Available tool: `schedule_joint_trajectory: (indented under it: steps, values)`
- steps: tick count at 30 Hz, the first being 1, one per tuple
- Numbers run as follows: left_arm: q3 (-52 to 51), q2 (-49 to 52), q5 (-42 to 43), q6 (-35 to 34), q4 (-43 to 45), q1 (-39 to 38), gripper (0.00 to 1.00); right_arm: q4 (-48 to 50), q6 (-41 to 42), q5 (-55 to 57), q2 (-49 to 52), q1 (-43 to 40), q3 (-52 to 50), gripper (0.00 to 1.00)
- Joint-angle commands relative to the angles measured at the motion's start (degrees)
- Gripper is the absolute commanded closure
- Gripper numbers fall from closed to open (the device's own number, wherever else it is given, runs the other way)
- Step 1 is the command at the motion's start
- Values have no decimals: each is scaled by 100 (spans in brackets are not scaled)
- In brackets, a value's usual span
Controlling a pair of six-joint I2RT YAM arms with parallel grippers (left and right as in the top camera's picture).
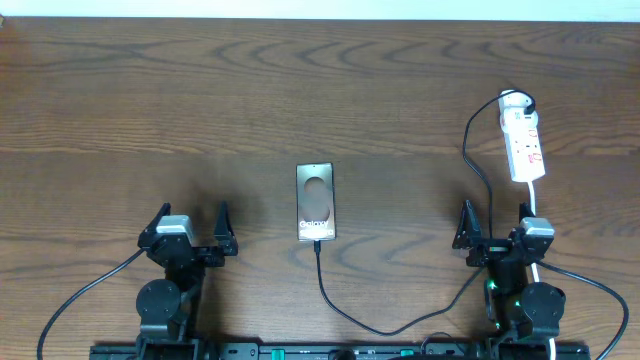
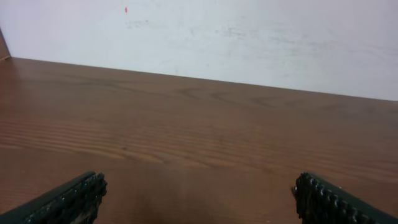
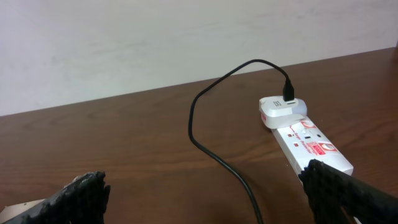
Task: Plug charger to phone and switch on socket
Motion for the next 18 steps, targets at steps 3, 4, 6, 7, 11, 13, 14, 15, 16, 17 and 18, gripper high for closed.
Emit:
schedule_joint_trajectory:
  steps: [3,4,6,7,11,13,14,15,16,17,18]
  values:
    - [-116,-52,61,168,-199,13,1,-26,-87,24,-39,-2,-7,1]
    - [-116,-52,66,210,-199,13,1,-26,-87,24,-39,-2,-7,1]
    - [-116,-52,81,308,-199,13,1,-26,-87,24,-39,-2,-7,1]
    - [-116,-52,81,356,-199,13,1,-26,-87,24,-39,-2,-7,1]
    - [-116,-52,79,374,-199,13,1,-26,-87,24,-39,-2,-7,1]
    - [-116,-52,79,374,-199,13,1,-26,-87,24,-39,-2,-7,1]
    - [-116,-52,81,374,-199,13,1,-26,-87,24,-39,-2,-7,1]
    - [-116,-52,79,376,-201,13,1,-26,-87,24,-39,-2,-7,1]
    - [-116,-52,81,376,-201,13,1,-26,-87,24,-39,-2,-7,1]
    - [-116,-52,79,374,-201,13,1,-26,-87,24,-39,-2,-7,1]
    - [-116,-52,79,374,-201,13,1,-26,-87,24,-39,-2,-7,1]
